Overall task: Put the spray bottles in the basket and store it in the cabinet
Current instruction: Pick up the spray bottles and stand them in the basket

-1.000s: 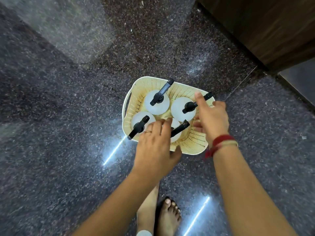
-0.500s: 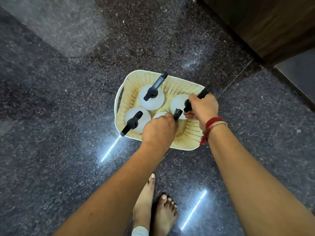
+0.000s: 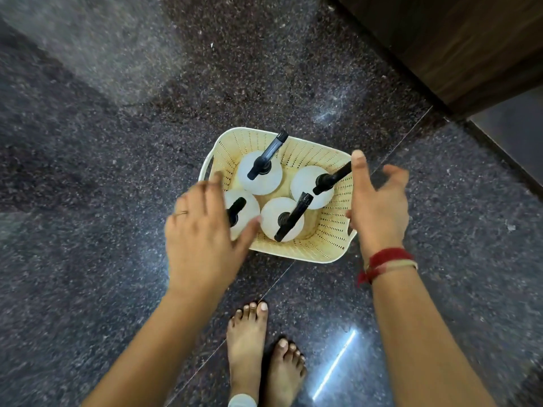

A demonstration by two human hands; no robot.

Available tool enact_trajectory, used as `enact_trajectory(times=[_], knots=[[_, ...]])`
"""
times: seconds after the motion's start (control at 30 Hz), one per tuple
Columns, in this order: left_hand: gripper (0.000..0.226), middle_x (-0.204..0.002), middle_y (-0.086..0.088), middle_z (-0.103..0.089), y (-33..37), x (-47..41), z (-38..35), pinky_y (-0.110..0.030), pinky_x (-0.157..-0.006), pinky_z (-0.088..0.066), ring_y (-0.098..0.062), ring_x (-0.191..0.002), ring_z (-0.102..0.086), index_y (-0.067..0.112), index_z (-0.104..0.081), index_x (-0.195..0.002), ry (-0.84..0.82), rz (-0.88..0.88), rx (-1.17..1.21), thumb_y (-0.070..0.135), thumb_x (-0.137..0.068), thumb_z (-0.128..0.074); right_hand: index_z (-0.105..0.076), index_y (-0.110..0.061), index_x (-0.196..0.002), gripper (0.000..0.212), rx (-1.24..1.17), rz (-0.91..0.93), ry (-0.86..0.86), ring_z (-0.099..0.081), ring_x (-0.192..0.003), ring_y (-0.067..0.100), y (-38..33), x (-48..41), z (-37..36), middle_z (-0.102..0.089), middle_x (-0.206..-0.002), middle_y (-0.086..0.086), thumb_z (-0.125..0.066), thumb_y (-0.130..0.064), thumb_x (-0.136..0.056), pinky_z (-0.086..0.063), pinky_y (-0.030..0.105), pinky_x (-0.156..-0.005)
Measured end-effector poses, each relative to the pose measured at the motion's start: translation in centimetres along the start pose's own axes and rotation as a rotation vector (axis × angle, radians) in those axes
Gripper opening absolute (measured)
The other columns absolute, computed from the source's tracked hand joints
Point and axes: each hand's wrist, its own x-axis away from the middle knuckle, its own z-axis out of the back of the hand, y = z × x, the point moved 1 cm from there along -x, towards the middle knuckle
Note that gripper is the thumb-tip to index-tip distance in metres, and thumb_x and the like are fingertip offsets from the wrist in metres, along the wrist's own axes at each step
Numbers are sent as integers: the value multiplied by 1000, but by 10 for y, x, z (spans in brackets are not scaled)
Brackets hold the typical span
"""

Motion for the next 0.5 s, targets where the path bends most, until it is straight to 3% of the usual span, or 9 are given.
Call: enact_trajectory(times=[0.07, 0.13, 0.23, 0.33, 0.5], knots=[[74, -116, -18, -56, -12, -4, -6, -44, -71, -49, -37, -100, -57, 8, -34, -135, -209, 131, 51, 62, -84, -47, -42, -26, -112, 72, -33, 42, -48, -70, -70, 26, -2, 30, -3, -59, -80, -9, -40, -84, -70, -60, 47, -65], [56, -110, -16, -61, -14, -7, -23, -40, -62, -44, -38, -93, -60, 12, -41, -125, -331, 130, 52, 55, -90, -42, -40, -27, -107, 68, 24, 23, -235, -70, -70, 25, 3, 57, -21, -63, -83, -5, -43, -83, -68, -60, 44, -65], [39, -93, -15, -63, -13, -14, -38, -35, -54, -37, -39, -78, -62, 9, -48, -103, -311, 37, 27, 46, -96, -35, -42, -17, -116, 56, 22, -26, -395, -70, -85, 34, 17, 76, -55, -67, -107, 6, -63, -54, -80, -58, 49, -77], [38, -86, -15, -64, -14, -17, -43, -35, -53, -36, -40, -73, -62, 8, -50, -98, -281, 16, 49, 43, -96, -35, -44, -15, -103, 28, -92, -45, -331, -69, -84, 41, 26, 72, -72, -70, -96, 19, -62, -22, -83, -57, 52, -76], [39, -82, -15, -63, -15, -26, -46, -34, -51, -36, -38, -71, -61, 8, -52, -100, -284, -16, 39, 43, -97, -35, -42, -14, -101, 30, -85, 23, -303, -70, -78, 40, 26, 70, -73, -70, -93, 19, -62, -21, -80, -59, 50, -70]])
